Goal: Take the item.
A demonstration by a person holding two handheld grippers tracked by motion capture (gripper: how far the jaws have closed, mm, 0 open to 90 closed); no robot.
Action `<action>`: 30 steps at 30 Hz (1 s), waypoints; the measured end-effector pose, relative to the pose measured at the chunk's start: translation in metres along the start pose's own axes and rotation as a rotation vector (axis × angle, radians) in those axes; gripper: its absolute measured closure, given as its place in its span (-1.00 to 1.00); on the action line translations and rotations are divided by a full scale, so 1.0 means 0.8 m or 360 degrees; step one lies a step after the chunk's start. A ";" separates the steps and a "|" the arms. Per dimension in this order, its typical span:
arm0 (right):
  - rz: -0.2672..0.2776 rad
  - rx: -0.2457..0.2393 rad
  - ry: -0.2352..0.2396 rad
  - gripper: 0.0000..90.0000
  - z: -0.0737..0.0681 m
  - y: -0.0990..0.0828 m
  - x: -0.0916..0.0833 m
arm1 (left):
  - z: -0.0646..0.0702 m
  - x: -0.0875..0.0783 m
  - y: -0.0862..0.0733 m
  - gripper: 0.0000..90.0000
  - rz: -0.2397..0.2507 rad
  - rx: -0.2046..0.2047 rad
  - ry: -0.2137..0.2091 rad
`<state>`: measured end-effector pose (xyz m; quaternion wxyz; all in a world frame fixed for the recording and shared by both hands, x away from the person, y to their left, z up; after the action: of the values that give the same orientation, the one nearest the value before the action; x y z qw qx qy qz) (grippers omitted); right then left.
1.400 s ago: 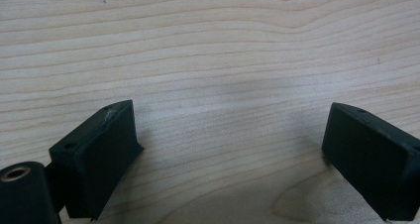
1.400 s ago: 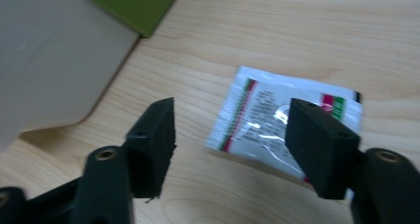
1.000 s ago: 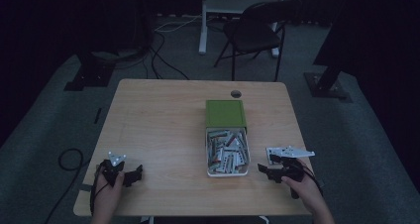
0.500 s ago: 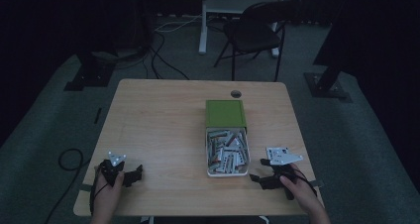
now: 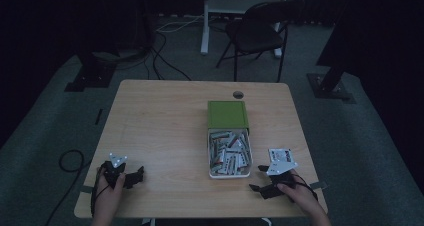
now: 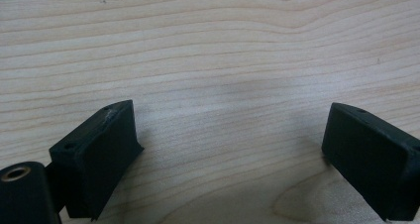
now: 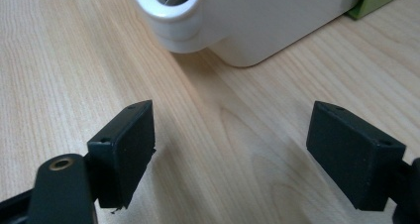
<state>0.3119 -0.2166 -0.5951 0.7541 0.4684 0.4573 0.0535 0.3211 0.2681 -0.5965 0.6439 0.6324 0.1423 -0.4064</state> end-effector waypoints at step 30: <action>-0.0065 -0.0038 -0.0009 -0.72 -0.005 -0.003 0.005 | 0.013 0.003 0.000 -0.83 -0.0027 0.0123 -0.0116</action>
<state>0.3101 -0.2132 -0.5999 0.7619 0.4500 0.4639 0.0423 0.3190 0.2578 -0.5966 0.6204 0.6403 0.1082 -0.4398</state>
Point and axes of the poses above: each handheld gripper's, and its own axes: x roughly forward along the jaws, y roughly out of its top, z roughly to its right, the point moved 6 cm from there along x, roughly forward along the jaws, and after that the axes turned 14 degrees about -y, right-handed, at the moved point
